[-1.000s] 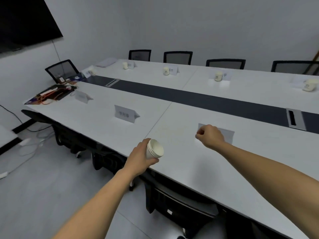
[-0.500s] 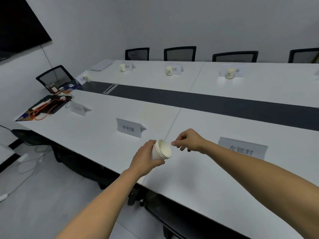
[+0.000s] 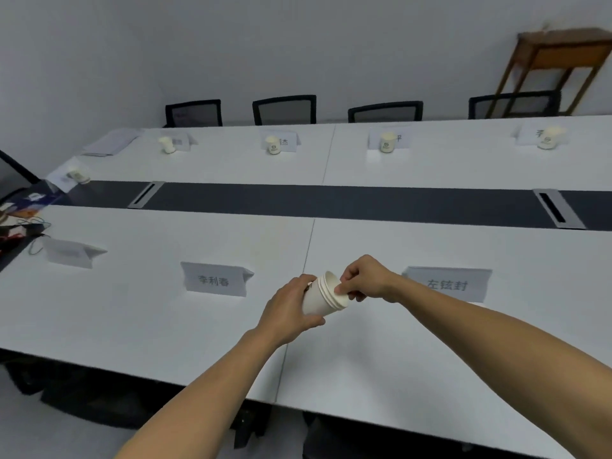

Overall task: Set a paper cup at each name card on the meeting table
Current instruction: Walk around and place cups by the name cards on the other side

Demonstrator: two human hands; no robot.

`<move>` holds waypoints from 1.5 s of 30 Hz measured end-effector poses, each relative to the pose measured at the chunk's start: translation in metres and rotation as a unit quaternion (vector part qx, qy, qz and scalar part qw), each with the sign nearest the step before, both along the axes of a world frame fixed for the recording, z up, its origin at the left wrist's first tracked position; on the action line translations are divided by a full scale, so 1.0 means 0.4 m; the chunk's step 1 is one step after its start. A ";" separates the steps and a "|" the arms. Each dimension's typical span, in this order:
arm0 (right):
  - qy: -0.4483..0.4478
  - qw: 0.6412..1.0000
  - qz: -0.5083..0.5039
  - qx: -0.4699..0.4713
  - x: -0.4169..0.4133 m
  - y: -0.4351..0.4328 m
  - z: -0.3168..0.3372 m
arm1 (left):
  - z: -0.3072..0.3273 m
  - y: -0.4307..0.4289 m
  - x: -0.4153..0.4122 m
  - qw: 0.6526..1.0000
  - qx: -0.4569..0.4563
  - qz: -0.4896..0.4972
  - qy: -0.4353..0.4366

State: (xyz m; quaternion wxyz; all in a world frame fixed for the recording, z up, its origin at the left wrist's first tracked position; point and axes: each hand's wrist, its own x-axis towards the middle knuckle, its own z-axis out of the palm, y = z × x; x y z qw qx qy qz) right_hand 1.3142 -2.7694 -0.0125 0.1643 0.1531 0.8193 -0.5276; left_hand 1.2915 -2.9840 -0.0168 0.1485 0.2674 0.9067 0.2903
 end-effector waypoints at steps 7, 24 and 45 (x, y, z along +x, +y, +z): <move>-0.015 0.995 -0.100 0.017 0.035 0.062 -0.004 | -0.035 0.053 -0.063 0.997 0.007 -0.076 -0.014; -0.057 0.887 -0.433 0.148 -0.078 0.620 -0.145 | -0.188 0.256 -0.207 0.991 -0.069 -0.074 -0.087; -0.144 0.902 -0.308 0.266 -0.077 0.633 -0.255 | -0.226 0.259 -0.189 0.987 -0.124 -0.047 -0.090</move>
